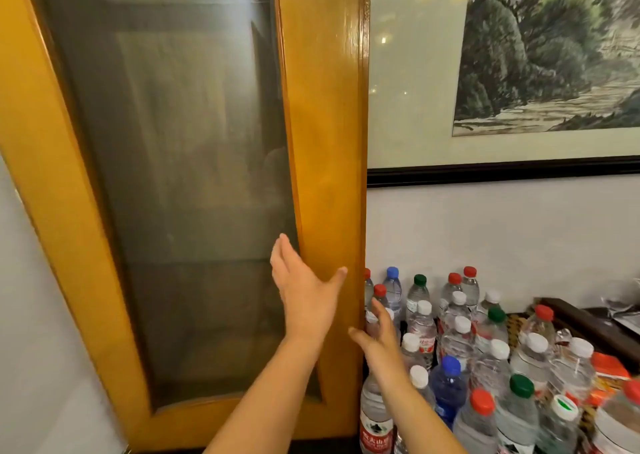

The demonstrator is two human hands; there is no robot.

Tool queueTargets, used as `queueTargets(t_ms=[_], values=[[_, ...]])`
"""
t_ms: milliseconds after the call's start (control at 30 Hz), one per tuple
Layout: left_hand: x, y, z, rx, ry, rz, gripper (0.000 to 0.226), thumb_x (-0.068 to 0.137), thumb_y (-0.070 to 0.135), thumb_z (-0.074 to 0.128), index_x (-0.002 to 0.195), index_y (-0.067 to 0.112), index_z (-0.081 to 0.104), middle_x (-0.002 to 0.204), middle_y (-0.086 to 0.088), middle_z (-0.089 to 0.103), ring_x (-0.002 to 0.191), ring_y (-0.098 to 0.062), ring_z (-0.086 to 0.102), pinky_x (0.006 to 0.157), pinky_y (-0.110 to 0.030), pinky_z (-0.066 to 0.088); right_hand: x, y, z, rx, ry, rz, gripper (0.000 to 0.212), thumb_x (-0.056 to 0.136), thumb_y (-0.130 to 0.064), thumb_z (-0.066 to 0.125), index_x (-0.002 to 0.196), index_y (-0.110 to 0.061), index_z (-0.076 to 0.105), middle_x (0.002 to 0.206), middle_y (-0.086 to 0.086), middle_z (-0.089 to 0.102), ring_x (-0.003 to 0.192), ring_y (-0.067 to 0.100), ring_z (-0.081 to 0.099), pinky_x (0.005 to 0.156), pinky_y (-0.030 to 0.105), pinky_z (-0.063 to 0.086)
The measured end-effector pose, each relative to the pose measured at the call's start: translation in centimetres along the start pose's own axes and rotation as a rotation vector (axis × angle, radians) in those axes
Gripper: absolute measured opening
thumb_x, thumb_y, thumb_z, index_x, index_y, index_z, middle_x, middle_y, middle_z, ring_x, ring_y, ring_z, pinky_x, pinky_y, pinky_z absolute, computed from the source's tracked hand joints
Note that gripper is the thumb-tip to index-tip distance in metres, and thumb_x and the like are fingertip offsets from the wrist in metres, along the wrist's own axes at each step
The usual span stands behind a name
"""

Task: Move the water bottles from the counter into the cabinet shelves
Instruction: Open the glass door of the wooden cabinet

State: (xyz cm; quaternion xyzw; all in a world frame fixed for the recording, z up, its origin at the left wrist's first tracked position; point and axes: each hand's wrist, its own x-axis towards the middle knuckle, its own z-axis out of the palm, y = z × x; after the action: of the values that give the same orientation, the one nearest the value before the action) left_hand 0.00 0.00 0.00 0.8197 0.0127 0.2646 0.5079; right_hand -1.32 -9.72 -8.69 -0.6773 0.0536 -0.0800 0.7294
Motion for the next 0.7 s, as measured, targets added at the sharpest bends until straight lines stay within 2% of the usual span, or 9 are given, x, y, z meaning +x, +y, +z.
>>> queueTargets(t_ms=[67,200,333,400,467,567,700], values=[[0.8,1.2,1.6,0.045,0.047,0.01,0.109,0.073,0.039,0.075,0.149,0.016,0.0,0.155,0.0,0.006,0.142,-0.023,0.011,0.112,-0.042,0.022,0.9,-0.4,0.5,-0.053,-0.022,-0.067,0.072,0.087,-0.011,0.06,0.144,-0.027,0.02,0.151,0.0,0.026,0.138,0.021,0.028,0.113,0.046,0.029],[1.6,2.4,4.6,0.071,0.146,-0.064,0.121,0.067,0.044,0.078,0.148,0.011,-0.005,0.153,-0.004,0.004,0.14,-0.028,0.008,0.111,-0.048,0.021,2.2,-0.7,1.5,-0.15,-0.013,-0.129,0.072,0.086,-0.017,0.063,0.144,-0.021,0.022,0.149,0.003,0.021,0.137,0.02,0.025,0.11,0.033,0.027],[2.1,2.7,6.2,0.089,0.255,-0.079,0.125,0.064,0.049,0.079,0.147,0.007,-0.005,0.153,-0.008,0.007,0.139,-0.029,0.01,0.112,-0.046,0.017,2.7,-0.8,1.6,-0.159,0.018,-0.13,0.065,0.087,-0.017,0.061,0.142,-0.015,0.025,0.141,0.009,0.024,0.132,0.024,0.032,0.109,0.04,0.035],[2.2,2.5,6.4,0.106,0.295,-0.055,0.125,0.064,0.049,0.079,0.148,0.008,-0.004,0.153,-0.009,0.008,0.139,-0.029,0.011,0.112,-0.044,0.018,2.6,-0.7,1.7,-0.146,0.018,-0.141,0.059,0.088,-0.016,0.059,0.139,-0.013,0.03,0.137,0.008,0.026,0.128,0.023,0.035,0.106,0.034,0.037],[2.4,2.2,6.4,0.114,0.324,-0.009,0.124,0.065,0.048,0.079,0.148,0.008,-0.004,0.153,-0.01,0.01,0.139,-0.029,0.012,0.113,-0.044,0.018,2.6,-0.7,1.8,-0.16,0.002,-0.151,0.058,0.089,-0.016,0.058,0.14,-0.012,0.03,0.138,0.008,0.026,0.129,0.022,0.034,0.107,0.032,0.035],[2.8,2.4,6.4,0.16,0.336,0.053,0.124,0.065,0.051,0.077,0.148,0.008,-0.004,0.152,-0.013,0.011,0.139,-0.029,0.013,0.114,-0.043,0.018,3.1,-0.6,1.4,-0.147,-0.021,-0.152,0.061,0.087,-0.015,0.061,0.141,-0.014,0.031,0.141,0.01,0.027,0.132,0.024,0.032,0.111,0.039,0.033],[3.2,3.0,6.4,0.27,0.378,0.015,0.125,0.063,0.054,0.076,0.148,0.008,-0.003,0.146,-0.015,0.02,0.127,-0.031,0.027,0.103,-0.043,0.03,4.1,-0.5,-0.1,-0.102,-0.124,-0.095,0.063,0.084,-0.008,0.063,0.14,-0.019,0.036,0.143,0.007,0.033,0.131,0.023,0.037,0.11,0.039,0.035]])
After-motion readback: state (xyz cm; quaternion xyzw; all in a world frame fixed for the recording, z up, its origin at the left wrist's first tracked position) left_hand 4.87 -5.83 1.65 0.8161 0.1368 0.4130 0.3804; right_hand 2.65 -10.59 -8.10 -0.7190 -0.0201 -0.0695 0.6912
